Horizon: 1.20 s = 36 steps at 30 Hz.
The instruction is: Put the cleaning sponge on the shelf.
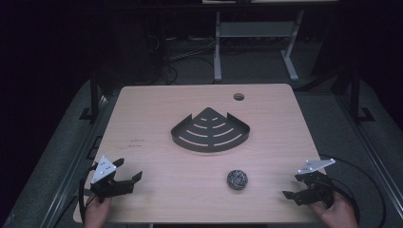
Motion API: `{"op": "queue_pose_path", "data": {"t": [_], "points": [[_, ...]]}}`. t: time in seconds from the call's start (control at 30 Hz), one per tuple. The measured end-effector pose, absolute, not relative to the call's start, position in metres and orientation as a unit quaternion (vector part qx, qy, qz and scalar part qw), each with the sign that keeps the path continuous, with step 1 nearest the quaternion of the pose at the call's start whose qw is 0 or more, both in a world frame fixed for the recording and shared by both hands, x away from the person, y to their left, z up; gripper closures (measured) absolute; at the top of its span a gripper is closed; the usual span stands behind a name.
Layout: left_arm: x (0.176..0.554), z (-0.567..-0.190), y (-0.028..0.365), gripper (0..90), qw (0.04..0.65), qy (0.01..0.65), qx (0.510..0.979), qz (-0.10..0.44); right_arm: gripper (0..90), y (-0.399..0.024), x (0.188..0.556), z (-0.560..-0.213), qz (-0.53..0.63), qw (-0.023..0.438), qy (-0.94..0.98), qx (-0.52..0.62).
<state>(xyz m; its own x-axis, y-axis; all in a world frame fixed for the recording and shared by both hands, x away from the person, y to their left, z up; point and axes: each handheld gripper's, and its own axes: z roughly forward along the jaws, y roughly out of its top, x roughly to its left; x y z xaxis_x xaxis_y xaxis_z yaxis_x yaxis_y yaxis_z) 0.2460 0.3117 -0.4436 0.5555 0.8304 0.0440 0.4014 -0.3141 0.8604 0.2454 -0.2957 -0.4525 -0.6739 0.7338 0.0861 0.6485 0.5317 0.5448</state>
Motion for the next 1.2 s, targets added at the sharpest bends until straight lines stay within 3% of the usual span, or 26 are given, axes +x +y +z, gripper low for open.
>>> {"op": "queue_pose_path", "data": {"t": [1.2], "points": [[0.244, -0.443, 0.315, 13.7, 0.432, 0.403, 0.767, 0.252, 16.9, -0.238, 0.26, -0.425, 0.218, 0.065, 0.921, 0.317]]}}
